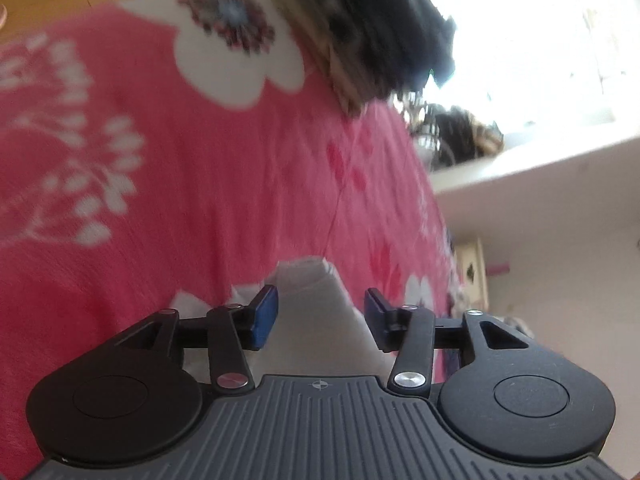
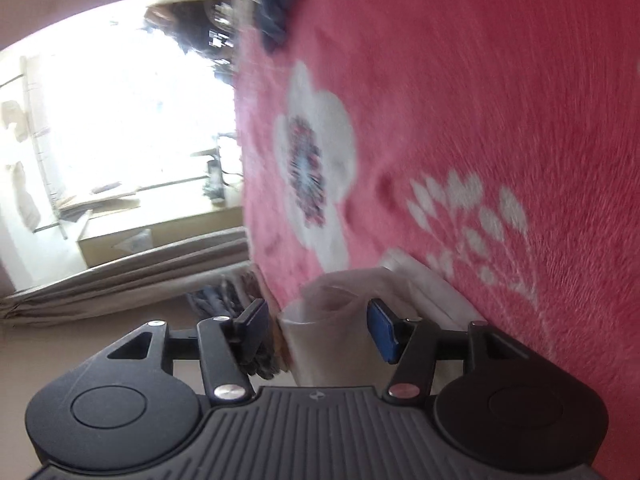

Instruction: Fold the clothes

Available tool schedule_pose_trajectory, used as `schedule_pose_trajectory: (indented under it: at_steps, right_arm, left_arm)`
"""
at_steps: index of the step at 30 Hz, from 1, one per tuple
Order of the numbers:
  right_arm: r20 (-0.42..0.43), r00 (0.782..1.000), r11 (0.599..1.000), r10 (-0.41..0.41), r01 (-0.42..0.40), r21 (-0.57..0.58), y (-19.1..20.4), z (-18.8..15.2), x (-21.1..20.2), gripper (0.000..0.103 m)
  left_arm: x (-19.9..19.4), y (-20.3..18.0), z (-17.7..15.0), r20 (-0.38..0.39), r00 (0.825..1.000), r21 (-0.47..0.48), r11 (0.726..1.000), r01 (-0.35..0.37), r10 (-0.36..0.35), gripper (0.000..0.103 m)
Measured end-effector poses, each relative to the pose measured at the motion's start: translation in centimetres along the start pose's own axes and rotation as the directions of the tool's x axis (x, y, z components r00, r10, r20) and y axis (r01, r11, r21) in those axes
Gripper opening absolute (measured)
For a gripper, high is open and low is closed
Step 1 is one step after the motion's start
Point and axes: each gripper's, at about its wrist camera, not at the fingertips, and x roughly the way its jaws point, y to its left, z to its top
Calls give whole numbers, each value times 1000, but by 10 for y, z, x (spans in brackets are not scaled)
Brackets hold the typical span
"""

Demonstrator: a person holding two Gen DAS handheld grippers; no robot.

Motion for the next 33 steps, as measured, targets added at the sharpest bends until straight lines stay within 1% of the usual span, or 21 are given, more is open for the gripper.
schedule_pose_trajectory:
  at_steps: [1,4,5,6,7,8,9,10,11,12,13,15,17,19,20,22,25,27,29,31,33]
  right_arm:
    - [19,999,999,25,-25,-28,4,-2,-7,58]
    - [59,996,982,64,-52,-183,24,-15,-25,55]
    - [50,998,958,30,-15,-288,28,-28,-17,55]
    - [44,999,921,-5,21,-390,32,-41,-10,53]
    - [41,998,872,-40,55,-487,36,-54,-2,47]
    - [43,996,811,-75,86,-579,40,-67,5,47]
    - [48,993,739,-110,114,-663,44,-80,13,43]
    - [57,988,658,-144,139,-740,48,-93,20,39]
    - [70,982,568,-176,160,-807,52,-106,28,38]
    - [87,975,471,-207,177,-864,56,-119,35,33]
    - [106,966,367,-235,189,-911,60,-132,43,30]
    - [154,947,147,-284,201,-968,68,-158,58,29]
    - [210,924,-74,-318,197,-978,75,-182,73,24]
    - [259,909,-104,-327,238,-966,64,-175,85,22]
    - [283,901,-118,-330,258,-959,59,-171,90,22]
    - [309,893,-103,-327,291,-951,53,-161,94,21]
    - [321,890,-64,-325,318,-946,49,-146,98,19]
    - [318,892,-38,-323,323,-946,50,-141,97,19]
    - [294,915,-14,-276,302,-953,59,-142,88,20]
    - [279,931,22,-236,292,-956,67,-137,78,20]
    - [295,918,68,-264,323,-944,63,-115,78,19]
  left_arm:
    - [-6,-1,1,25,1000,-1,1000,3,-3,48]
    - [-31,-14,0,123,992,67,998,1,-9,48]
    - [-38,-22,-3,140,990,116,993,-11,-5,48]
    - [-42,-31,-8,147,989,179,984,-24,-2,48]
    - [-44,-44,-17,142,990,268,962,-46,8,48]
    - [-45,-56,-26,138,990,356,932,-68,20,48]
    - [-43,-69,-39,131,990,469,877,-101,44,48]
    - [-36,-82,-58,127,989,588,797,-136,75,48]
    - [-29,-94,-77,127,986,695,700,-165,106,48]
    - [-19,-102,-95,123,984,782,599,-174,126,48]
    - [-8,-105,-107,106,985,824,541,-165,139,48]
    - [15,-110,-130,77,983,896,421,-142,168,48]
    - [38,-105,-133,86,976,905,395,-160,198,47]
    - [59,-97,-125,130,963,894,392,-217,236,46]
    - [67,-92,-119,141,958,886,400,-235,250,46]
    - [78,-84,-108,153,950,873,414,-259,272,46]
    - [87,-76,-98,165,942,855,433,-285,294,46]
    - [85,-76,-95,173,940,849,440,-294,294,46]
    - [82,-76,-94,183,939,843,445,-302,292,46]
    - [81,-74,-93,191,936,840,444,-312,296,47]
    - [82,-70,-91,196,933,835,447,-320,302,47]
